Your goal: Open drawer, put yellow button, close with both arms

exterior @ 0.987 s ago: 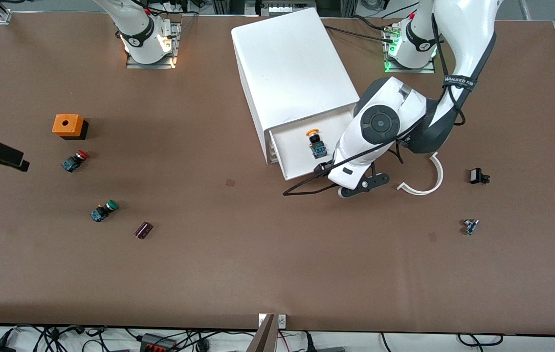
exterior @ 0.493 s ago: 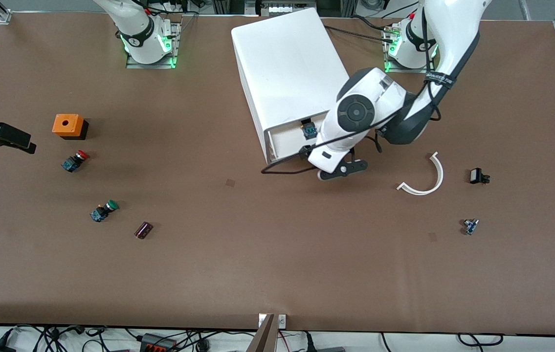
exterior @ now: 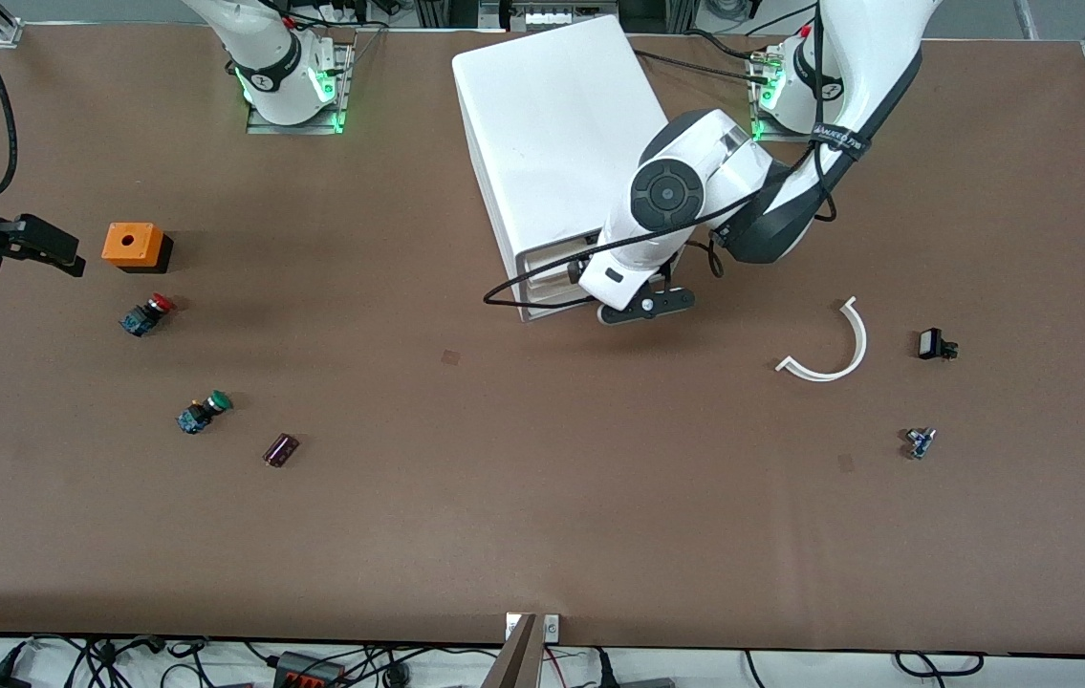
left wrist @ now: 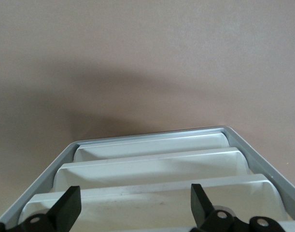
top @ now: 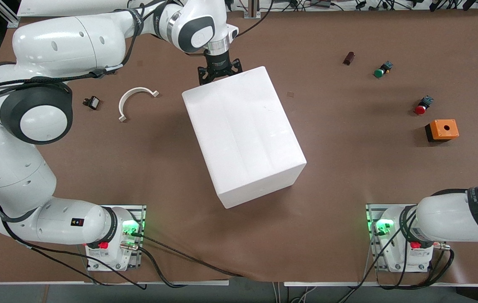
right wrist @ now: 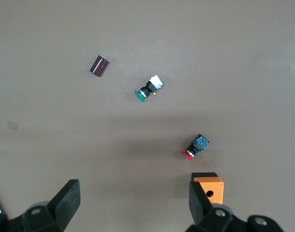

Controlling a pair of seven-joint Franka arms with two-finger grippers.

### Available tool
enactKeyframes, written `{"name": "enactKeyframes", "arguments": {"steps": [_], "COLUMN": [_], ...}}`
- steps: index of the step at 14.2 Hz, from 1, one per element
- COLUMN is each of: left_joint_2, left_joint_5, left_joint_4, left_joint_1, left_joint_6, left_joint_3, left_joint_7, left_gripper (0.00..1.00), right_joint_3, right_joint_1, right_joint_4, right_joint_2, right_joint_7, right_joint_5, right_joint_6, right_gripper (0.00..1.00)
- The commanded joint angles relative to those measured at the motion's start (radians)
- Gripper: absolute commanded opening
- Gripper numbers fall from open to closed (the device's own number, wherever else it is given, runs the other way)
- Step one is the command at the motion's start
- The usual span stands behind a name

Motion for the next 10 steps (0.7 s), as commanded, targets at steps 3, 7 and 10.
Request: {"name": "enactKeyframes", "arguments": {"steps": [3,7,10], "left_joint_2": [-0.036,-0.036,-0.036], "left_joint_5": [0.014,0.014,0.019], "left_joint_4": [-0.038,-0.047,-0.041], "left_joint_1": [0.022,0.016,0.022], "left_joint_6": [-0.008,-0.006,-0.006], "left_joint_3": [-0.047,-0.05,-0.05], "left_joint_7": [-0.019,-0.017,-0.003], "left_gripper": [1.0,1.0,1.0], "right_joint_3": [0.001,0.001,0.001], "right_joint_1": [-0.004,-0.003,-0.003], "right_joint_4": [-0.035,-0.031,-0.031], "right_joint_2": [-0.037,-0.036,-0.036], "right_joint_7": [-0.027,-0.024,-0.024], "right_joint_5": [0.0,0.001,0.001], "right_joint_6": [-0.022,-0.016,-0.024], "right_gripper": [1.0,1.0,1.0]}}
